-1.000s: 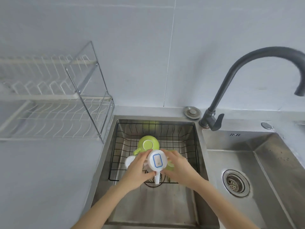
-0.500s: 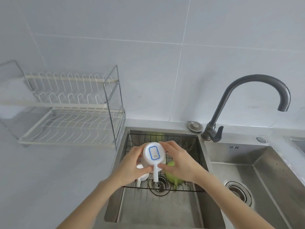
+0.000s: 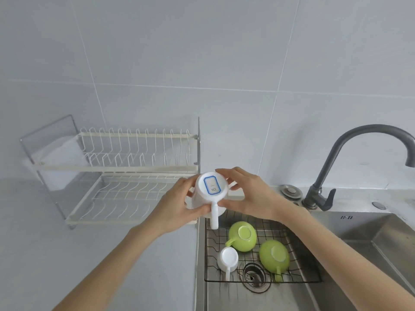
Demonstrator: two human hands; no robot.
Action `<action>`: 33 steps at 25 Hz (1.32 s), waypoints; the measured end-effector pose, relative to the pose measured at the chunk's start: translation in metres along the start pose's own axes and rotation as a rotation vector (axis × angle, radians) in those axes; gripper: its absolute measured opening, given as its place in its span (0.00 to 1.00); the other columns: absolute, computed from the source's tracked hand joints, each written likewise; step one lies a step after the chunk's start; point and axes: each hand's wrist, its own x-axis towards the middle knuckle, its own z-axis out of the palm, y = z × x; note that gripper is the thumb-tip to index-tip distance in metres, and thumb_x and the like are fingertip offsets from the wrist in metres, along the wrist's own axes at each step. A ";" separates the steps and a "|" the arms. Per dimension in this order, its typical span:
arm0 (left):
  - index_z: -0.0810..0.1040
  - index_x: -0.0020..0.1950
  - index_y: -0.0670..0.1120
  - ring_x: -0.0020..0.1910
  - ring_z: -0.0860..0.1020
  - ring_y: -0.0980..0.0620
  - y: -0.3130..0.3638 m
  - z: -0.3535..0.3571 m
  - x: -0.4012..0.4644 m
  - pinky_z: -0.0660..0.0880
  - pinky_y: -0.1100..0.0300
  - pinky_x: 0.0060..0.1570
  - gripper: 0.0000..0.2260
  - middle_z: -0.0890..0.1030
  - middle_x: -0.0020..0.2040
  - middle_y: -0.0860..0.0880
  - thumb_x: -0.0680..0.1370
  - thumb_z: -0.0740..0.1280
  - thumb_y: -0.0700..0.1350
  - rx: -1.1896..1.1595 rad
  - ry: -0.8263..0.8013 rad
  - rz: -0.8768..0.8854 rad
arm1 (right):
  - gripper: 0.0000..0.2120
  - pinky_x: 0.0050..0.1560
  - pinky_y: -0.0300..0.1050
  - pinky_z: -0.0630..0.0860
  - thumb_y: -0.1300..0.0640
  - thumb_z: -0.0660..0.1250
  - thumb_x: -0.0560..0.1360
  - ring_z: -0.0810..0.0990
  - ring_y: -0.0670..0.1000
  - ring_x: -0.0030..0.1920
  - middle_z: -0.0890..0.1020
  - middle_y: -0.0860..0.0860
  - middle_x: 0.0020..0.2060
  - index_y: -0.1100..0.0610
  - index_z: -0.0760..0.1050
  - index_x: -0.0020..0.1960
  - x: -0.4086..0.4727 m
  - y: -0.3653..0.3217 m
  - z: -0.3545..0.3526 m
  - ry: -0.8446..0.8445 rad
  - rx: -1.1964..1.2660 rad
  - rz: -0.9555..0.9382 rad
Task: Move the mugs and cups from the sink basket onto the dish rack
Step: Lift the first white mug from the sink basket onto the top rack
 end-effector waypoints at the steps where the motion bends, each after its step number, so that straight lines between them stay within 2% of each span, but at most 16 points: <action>1: 0.65 0.62 0.63 0.50 0.75 0.60 -0.003 -0.010 0.003 0.70 0.68 0.44 0.29 0.72 0.57 0.55 0.63 0.68 0.60 0.021 0.014 0.017 | 0.29 0.48 0.17 0.66 0.53 0.72 0.69 0.73 0.42 0.49 0.72 0.44 0.52 0.52 0.66 0.68 0.008 -0.007 -0.001 0.011 -0.009 -0.003; 3: 0.66 0.66 0.57 0.51 0.76 0.57 -0.005 -0.031 0.012 0.70 0.68 0.44 0.33 0.73 0.57 0.54 0.62 0.67 0.62 0.050 0.029 0.058 | 0.29 0.48 0.17 0.66 0.53 0.72 0.70 0.73 0.43 0.50 0.73 0.45 0.53 0.52 0.66 0.68 0.024 -0.019 -0.004 0.031 -0.018 -0.012; 6: 0.67 0.67 0.54 0.52 0.74 0.57 -0.005 -0.062 0.028 0.68 0.74 0.44 0.35 0.73 0.57 0.53 0.61 0.66 0.64 0.083 0.050 0.117 | 0.29 0.49 0.20 0.69 0.54 0.72 0.70 0.74 0.44 0.51 0.73 0.47 0.54 0.54 0.66 0.69 0.049 -0.035 -0.014 0.061 -0.032 -0.044; 10: 0.67 0.67 0.50 0.53 0.72 0.56 -0.007 -0.096 0.056 0.65 0.76 0.46 0.30 0.71 0.58 0.53 0.68 0.71 0.53 0.087 0.063 0.170 | 0.29 0.50 0.29 0.74 0.56 0.72 0.70 0.75 0.46 0.51 0.75 0.52 0.57 0.56 0.67 0.68 0.086 -0.048 -0.027 0.102 -0.058 -0.074; 14: 0.68 0.67 0.50 0.54 0.73 0.53 -0.011 -0.123 0.083 0.68 0.71 0.46 0.26 0.72 0.58 0.54 0.71 0.71 0.46 0.050 0.059 0.132 | 0.29 0.47 0.28 0.73 0.55 0.71 0.70 0.74 0.46 0.52 0.75 0.54 0.60 0.56 0.66 0.68 0.121 -0.055 -0.035 0.099 -0.082 -0.065; 18: 0.69 0.65 0.50 0.52 0.75 0.53 -0.020 -0.142 0.111 0.70 0.71 0.46 0.25 0.75 0.55 0.54 0.70 0.72 0.46 0.016 0.023 0.088 | 0.31 0.52 0.33 0.70 0.53 0.69 0.72 0.72 0.46 0.52 0.73 0.55 0.62 0.56 0.62 0.71 0.162 -0.057 -0.041 -0.006 -0.204 -0.043; 20: 0.69 0.64 0.49 0.52 0.75 0.53 -0.030 -0.146 0.125 0.71 0.67 0.46 0.25 0.75 0.54 0.54 0.70 0.72 0.46 0.012 0.001 0.058 | 0.31 0.57 0.39 0.72 0.53 0.69 0.72 0.75 0.50 0.53 0.72 0.55 0.62 0.57 0.61 0.71 0.182 -0.054 -0.040 -0.060 -0.265 -0.037; 23: 0.69 0.65 0.48 0.53 0.74 0.53 -0.050 -0.146 0.144 0.69 0.63 0.51 0.25 0.76 0.55 0.53 0.70 0.72 0.45 0.031 -0.055 0.003 | 0.32 0.62 0.48 0.73 0.52 0.68 0.73 0.76 0.54 0.57 0.71 0.56 0.62 0.57 0.60 0.72 0.209 -0.042 -0.030 -0.148 -0.330 0.008; 27: 0.69 0.64 0.48 0.54 0.76 0.50 -0.078 -0.142 0.164 0.71 0.60 0.54 0.26 0.76 0.58 0.51 0.69 0.73 0.46 0.053 -0.141 -0.091 | 0.30 0.60 0.46 0.71 0.51 0.68 0.73 0.73 0.54 0.58 0.72 0.55 0.62 0.57 0.61 0.70 0.236 -0.024 -0.009 -0.248 -0.356 0.075; 31: 0.67 0.65 0.47 0.51 0.75 0.51 -0.097 -0.131 0.171 0.70 0.62 0.49 0.27 0.74 0.60 0.49 0.70 0.73 0.45 0.101 -0.240 -0.179 | 0.30 0.62 0.52 0.72 0.51 0.69 0.72 0.73 0.56 0.61 0.74 0.56 0.63 0.57 0.61 0.70 0.251 -0.009 0.011 -0.387 -0.404 0.144; 33: 0.67 0.66 0.46 0.50 0.75 0.51 -0.103 -0.124 0.172 0.70 0.66 0.43 0.27 0.74 0.62 0.48 0.70 0.72 0.46 0.133 -0.279 -0.202 | 0.29 0.60 0.54 0.73 0.50 0.69 0.72 0.74 0.57 0.60 0.75 0.57 0.61 0.57 0.63 0.68 0.255 -0.005 0.018 -0.447 -0.453 0.166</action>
